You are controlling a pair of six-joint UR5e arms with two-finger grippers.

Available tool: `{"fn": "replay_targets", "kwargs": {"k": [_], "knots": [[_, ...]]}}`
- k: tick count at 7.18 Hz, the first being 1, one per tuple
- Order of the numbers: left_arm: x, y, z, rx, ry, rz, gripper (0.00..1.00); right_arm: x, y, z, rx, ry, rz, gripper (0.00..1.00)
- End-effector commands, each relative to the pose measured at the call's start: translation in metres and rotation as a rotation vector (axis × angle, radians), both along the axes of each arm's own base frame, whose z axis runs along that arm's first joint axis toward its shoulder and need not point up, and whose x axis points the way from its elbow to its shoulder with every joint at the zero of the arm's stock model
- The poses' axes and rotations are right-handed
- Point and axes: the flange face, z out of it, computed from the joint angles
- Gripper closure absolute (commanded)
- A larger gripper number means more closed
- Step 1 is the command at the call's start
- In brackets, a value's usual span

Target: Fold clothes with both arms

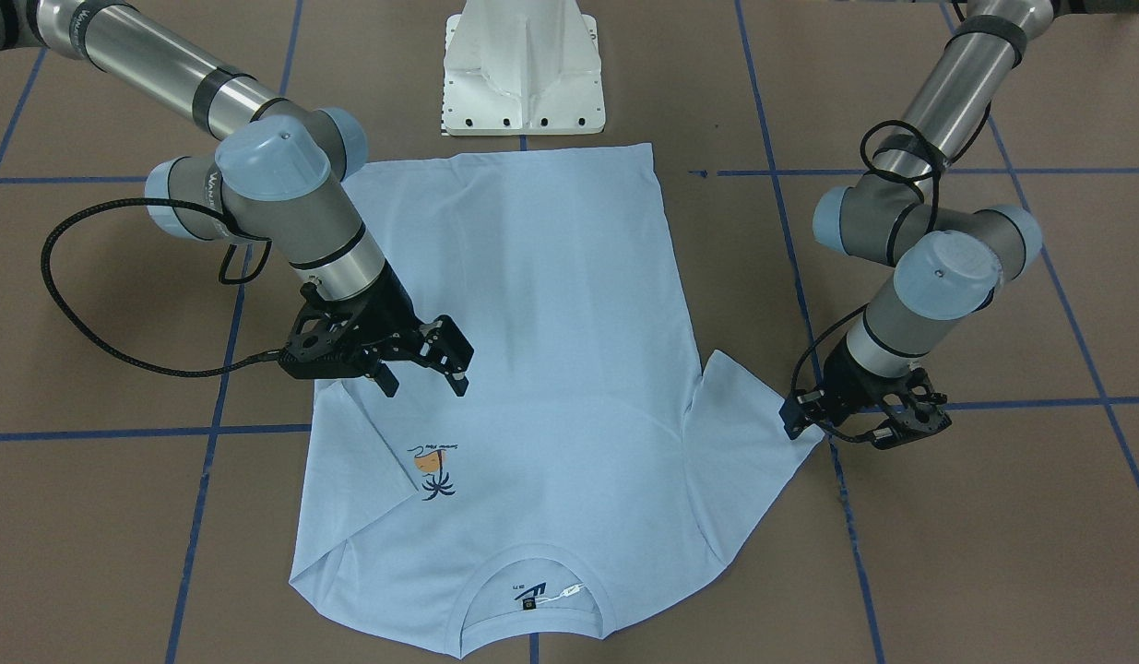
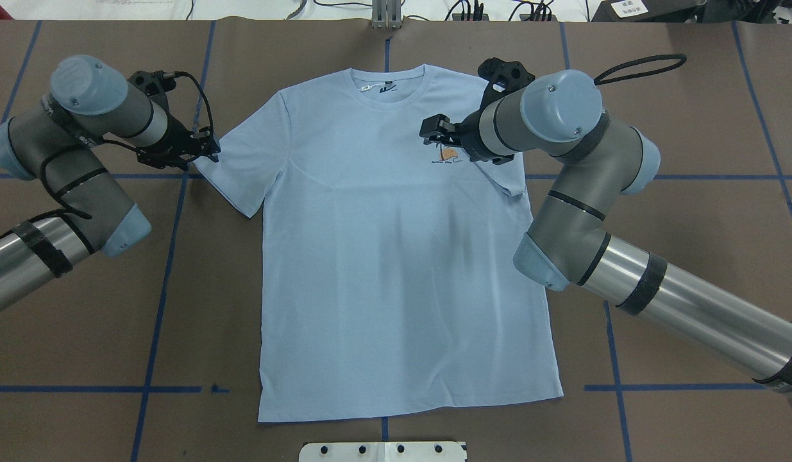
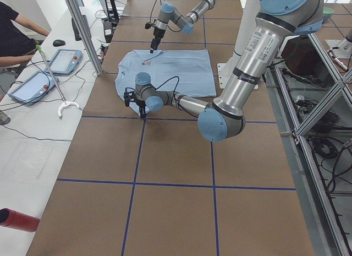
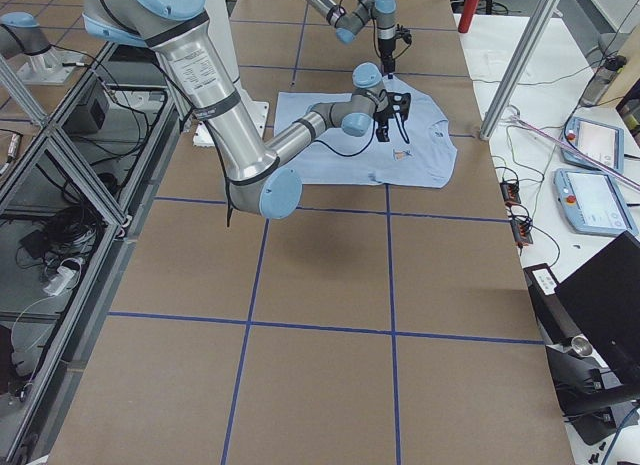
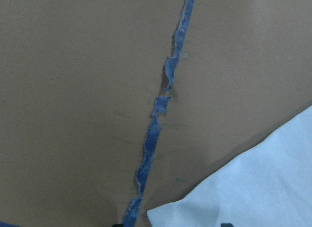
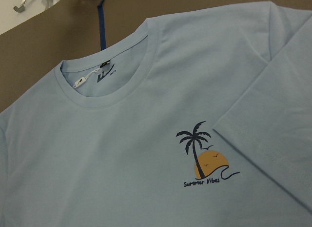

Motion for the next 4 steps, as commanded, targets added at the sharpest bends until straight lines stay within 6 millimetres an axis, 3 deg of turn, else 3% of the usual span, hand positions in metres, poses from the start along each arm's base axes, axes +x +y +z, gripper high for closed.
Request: {"fn": "replay_targets", "kwargs": {"k": [1, 2, 3, 4], "knots": [[0.003, 0.000, 0.003, 0.003, -0.008, -0.002, 0.81, 0.000, 0.000, 0.001, 0.002, 0.002, -0.001, 0.00], [0.005, -0.002, 0.001, 0.005, -0.008, 0.000, 1.00, 0.000, 0.000, 0.002, 0.001, 0.003, -0.001, 0.00], [0.005, -0.002, 0.002, 0.004, -0.009, 0.002, 1.00, 0.000, 0.000, 0.001, 0.002, 0.002, -0.001, 0.00], [0.006, -0.005, -0.012, 0.024, 0.002, 0.008, 1.00, 0.002, 0.000, 0.000, 0.004, -0.001, 0.001, 0.00]]}}
